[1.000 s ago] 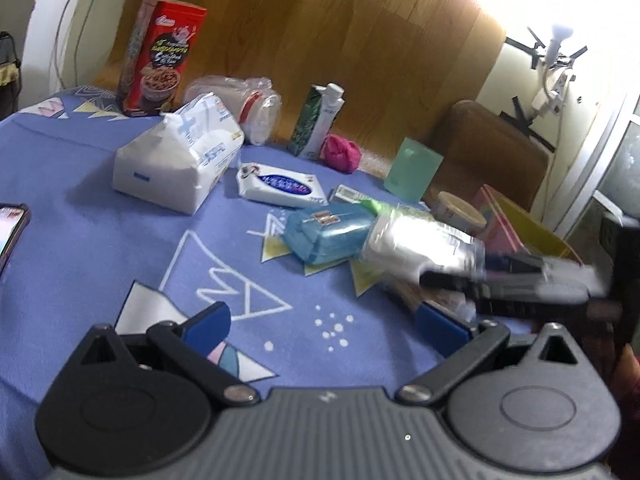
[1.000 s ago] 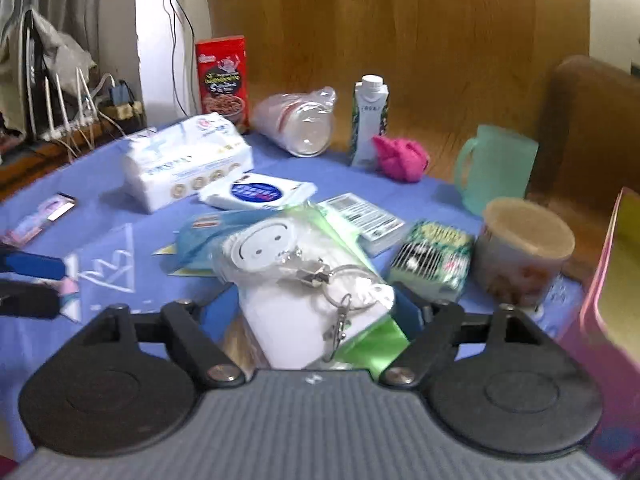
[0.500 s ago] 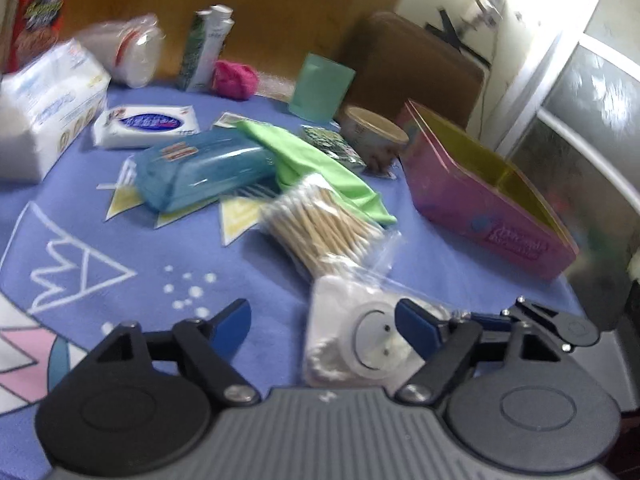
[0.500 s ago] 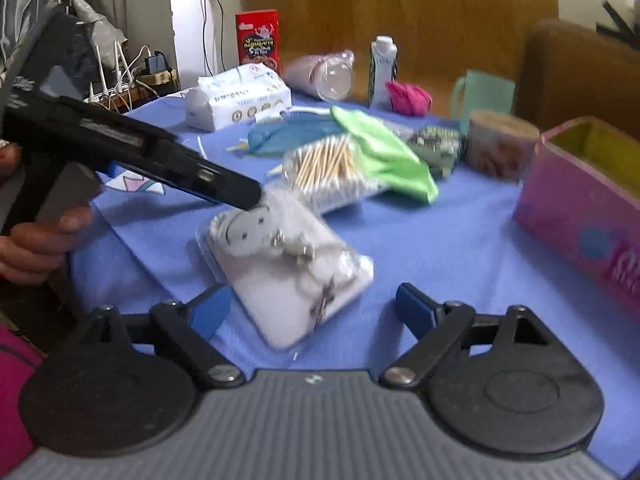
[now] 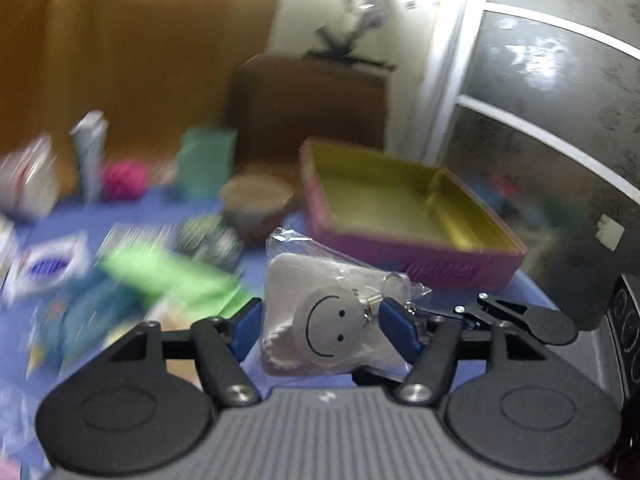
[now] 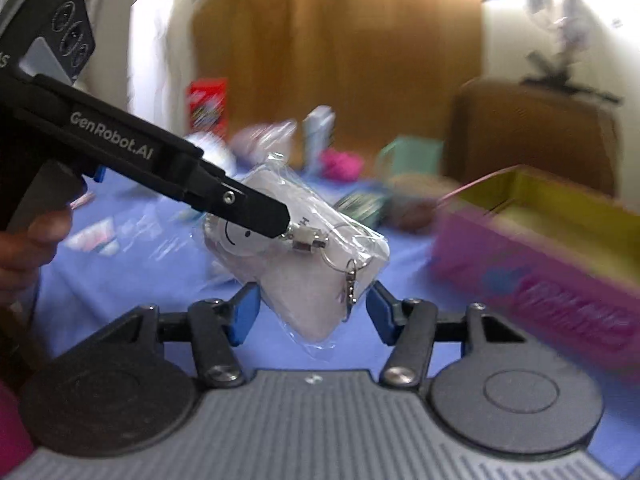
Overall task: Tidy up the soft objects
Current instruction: 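Carry the bag into the pink tin and open the left gripper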
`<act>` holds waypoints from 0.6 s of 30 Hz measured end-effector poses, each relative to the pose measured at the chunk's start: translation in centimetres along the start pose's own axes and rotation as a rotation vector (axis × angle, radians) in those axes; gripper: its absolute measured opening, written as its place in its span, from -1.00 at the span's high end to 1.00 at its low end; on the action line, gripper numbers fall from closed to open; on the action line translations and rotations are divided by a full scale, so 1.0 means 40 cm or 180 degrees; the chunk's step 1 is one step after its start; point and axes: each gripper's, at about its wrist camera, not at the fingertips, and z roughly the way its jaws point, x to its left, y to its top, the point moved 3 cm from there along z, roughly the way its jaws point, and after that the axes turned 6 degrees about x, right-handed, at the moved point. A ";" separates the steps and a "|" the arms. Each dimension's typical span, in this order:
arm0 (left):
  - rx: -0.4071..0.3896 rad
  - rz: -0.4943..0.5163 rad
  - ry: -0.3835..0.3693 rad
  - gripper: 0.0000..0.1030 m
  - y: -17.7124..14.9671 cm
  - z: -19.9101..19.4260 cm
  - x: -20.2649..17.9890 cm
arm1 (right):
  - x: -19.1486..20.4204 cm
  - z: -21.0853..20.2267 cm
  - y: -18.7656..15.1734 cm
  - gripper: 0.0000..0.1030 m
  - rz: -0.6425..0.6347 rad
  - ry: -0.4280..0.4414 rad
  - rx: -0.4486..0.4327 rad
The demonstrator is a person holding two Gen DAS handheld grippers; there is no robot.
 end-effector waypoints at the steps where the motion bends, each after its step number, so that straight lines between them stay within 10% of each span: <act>1: -0.0043 0.0073 -0.0035 -0.23 0.028 0.016 -0.021 | -0.027 -0.010 0.012 -0.18 0.0025 -0.0112 -0.0080; 13: 0.0077 0.0193 -0.0302 -0.42 0.213 0.352 -0.184 | -0.388 -0.004 0.039 -0.19 0.0724 -0.1569 -0.0193; 18: -0.0138 0.0188 -0.0415 -0.57 0.139 0.245 -0.124 | -0.420 -0.056 -0.009 -0.19 0.1184 -0.1402 -0.0408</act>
